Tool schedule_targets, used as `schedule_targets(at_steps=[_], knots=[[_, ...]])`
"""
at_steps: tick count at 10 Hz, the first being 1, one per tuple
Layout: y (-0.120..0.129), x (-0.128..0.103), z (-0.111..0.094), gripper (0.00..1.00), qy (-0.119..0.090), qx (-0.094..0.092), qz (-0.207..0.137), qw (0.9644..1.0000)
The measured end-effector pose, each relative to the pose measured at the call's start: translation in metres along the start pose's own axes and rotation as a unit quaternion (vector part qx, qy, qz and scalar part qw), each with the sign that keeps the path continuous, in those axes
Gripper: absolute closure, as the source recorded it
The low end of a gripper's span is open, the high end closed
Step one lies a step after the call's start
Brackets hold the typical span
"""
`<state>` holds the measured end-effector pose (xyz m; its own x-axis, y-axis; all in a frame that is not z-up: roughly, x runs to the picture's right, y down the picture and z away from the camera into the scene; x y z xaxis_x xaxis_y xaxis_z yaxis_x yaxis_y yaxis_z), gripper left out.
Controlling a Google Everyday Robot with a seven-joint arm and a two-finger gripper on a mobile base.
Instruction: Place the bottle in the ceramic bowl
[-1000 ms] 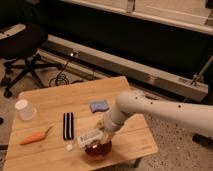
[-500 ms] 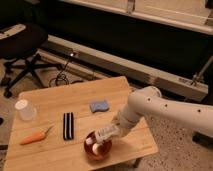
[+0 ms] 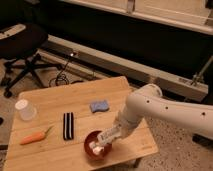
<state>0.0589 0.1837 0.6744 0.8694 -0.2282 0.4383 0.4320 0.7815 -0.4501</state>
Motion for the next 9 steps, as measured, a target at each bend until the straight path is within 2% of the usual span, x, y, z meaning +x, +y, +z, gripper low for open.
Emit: schedule_targets(at_steps=[2, 4, 6, 7, 9], knots=[[-0.004, -0.004, 0.002, 0.68, 0.020, -0.004, -0.009, 0.9998], [-0.015, -0.005, 0.005, 0.47, 0.041, 0.000, -0.002, 0.9992], [-0.019, -0.008, 0.010, 0.28, 0.052, -0.002, 0.000, 0.9986], [-0.021, -0.010, 0.012, 0.22, 0.057, -0.005, -0.001, 0.9984], [-0.022, -0.015, 0.017, 0.20, 0.066, -0.011, -0.007, 0.9978]])
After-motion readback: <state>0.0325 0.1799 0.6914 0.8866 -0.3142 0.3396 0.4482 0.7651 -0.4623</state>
